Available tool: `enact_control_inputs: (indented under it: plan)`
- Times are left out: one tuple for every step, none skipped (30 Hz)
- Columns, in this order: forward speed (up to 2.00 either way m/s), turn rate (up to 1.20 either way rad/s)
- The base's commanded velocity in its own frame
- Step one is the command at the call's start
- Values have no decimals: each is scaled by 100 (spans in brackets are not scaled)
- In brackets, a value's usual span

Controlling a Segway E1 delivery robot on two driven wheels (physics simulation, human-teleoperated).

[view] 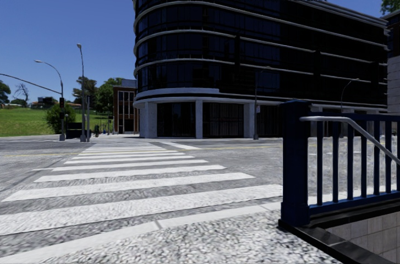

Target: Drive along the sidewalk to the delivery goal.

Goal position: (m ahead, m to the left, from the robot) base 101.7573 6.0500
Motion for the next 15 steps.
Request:
enact_control_inputs:
  plan:
    - [153, 51]
    - [149, 52]
    - [147, 52]
    - [147, 52]
    - [147, 52]
    - [147, 52]
    - [147, 52]
    - [147, 52]
    - [147, 52]
    - [147, 52]
    - [147, 52]
    - [147, 52]
    - [147, 52]
    - [147, 51]
    - [147, 44]
